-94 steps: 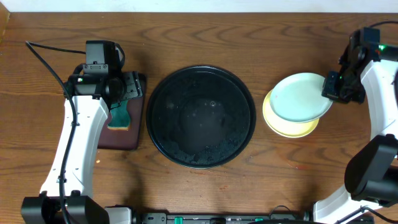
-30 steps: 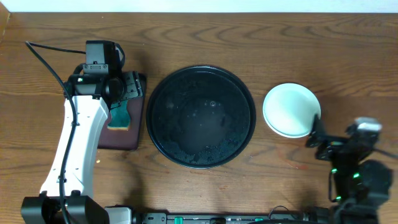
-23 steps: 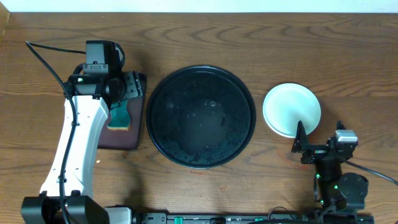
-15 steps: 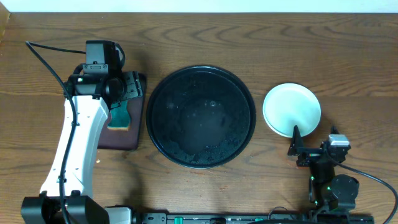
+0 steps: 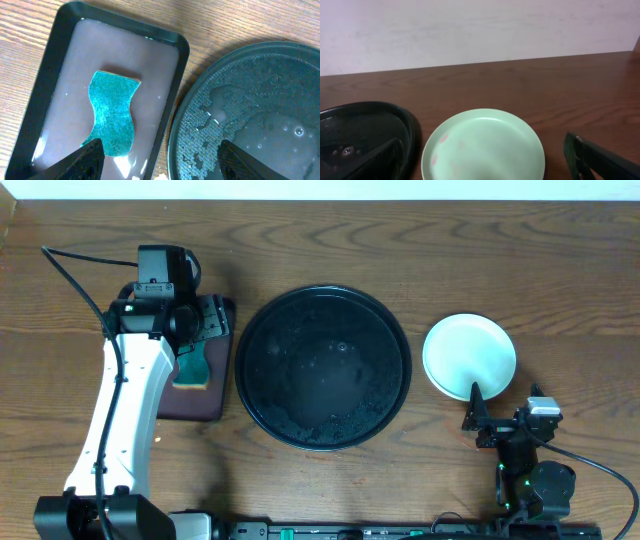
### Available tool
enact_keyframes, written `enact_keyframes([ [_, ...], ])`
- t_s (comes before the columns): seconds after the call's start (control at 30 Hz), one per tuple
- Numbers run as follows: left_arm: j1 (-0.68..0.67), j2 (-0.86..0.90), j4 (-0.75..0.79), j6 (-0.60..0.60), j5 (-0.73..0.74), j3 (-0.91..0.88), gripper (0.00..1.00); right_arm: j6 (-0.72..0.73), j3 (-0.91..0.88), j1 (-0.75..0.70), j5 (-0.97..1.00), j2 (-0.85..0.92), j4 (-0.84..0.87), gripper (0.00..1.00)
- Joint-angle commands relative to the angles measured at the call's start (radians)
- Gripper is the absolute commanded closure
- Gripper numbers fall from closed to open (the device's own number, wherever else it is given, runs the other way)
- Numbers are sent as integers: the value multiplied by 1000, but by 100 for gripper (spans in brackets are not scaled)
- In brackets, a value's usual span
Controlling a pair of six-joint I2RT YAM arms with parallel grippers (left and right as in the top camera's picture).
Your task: Clean dirty plates on tray and stack at the side
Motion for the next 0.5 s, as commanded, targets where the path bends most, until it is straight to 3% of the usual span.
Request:
enact_keyframes([
  [0.0, 3, 3, 1, 2, -5, 10, 27, -12, -6, 10, 11, -10, 2, 1],
  [0.47, 3, 3, -2, 10, -37, 10, 27, -12, -6, 10, 11, -10, 2, 1],
])
